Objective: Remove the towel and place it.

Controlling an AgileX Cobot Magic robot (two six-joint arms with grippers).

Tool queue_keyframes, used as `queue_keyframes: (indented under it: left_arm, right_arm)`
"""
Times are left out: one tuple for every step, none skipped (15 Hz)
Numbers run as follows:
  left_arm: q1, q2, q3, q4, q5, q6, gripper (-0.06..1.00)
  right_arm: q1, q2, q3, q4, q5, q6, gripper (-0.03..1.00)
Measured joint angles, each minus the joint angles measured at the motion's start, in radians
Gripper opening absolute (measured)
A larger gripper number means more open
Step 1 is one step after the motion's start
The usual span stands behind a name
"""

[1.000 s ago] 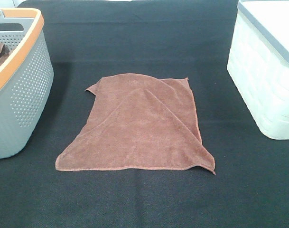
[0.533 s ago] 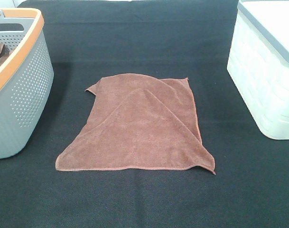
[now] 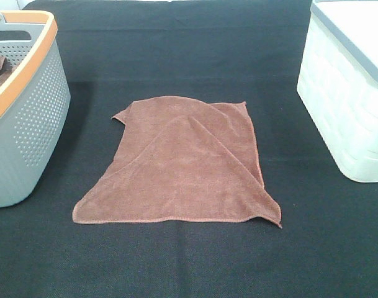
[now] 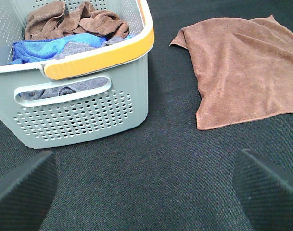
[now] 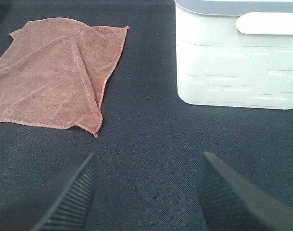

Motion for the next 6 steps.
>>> queue_keyframes:
  left_arm:
    - [0.000, 0.000, 0.000, 0.000, 0.000, 0.000, 0.94]
    - [0.000, 0.000, 0.000, 0.000, 0.000, 0.000, 0.94]
    - [0.000, 0.000, 0.000, 0.000, 0.000, 0.000, 0.94]
    - [0.000, 0.000, 0.000, 0.000, 0.000, 0.000, 0.94]
    - [0.000, 0.000, 0.000, 0.000, 0.000, 0.000, 0.94]
    - [0.000, 0.000, 0.000, 0.000, 0.000, 0.000, 0.94]
  right_arm:
    - [0.000, 0.000, 0.000, 0.000, 0.000, 0.000, 0.59]
    - [0.000, 0.000, 0.000, 0.000, 0.000, 0.000, 0.59]
    - [0.000, 0.000, 0.000, 0.000, 0.000, 0.000, 0.59]
    - [0.000, 0.000, 0.000, 0.000, 0.000, 0.000, 0.59]
    - [0.000, 0.000, 0.000, 0.000, 0.000, 0.000, 0.59]
    - [0.000, 0.000, 0.000, 0.000, 0.000, 0.000, 0.59]
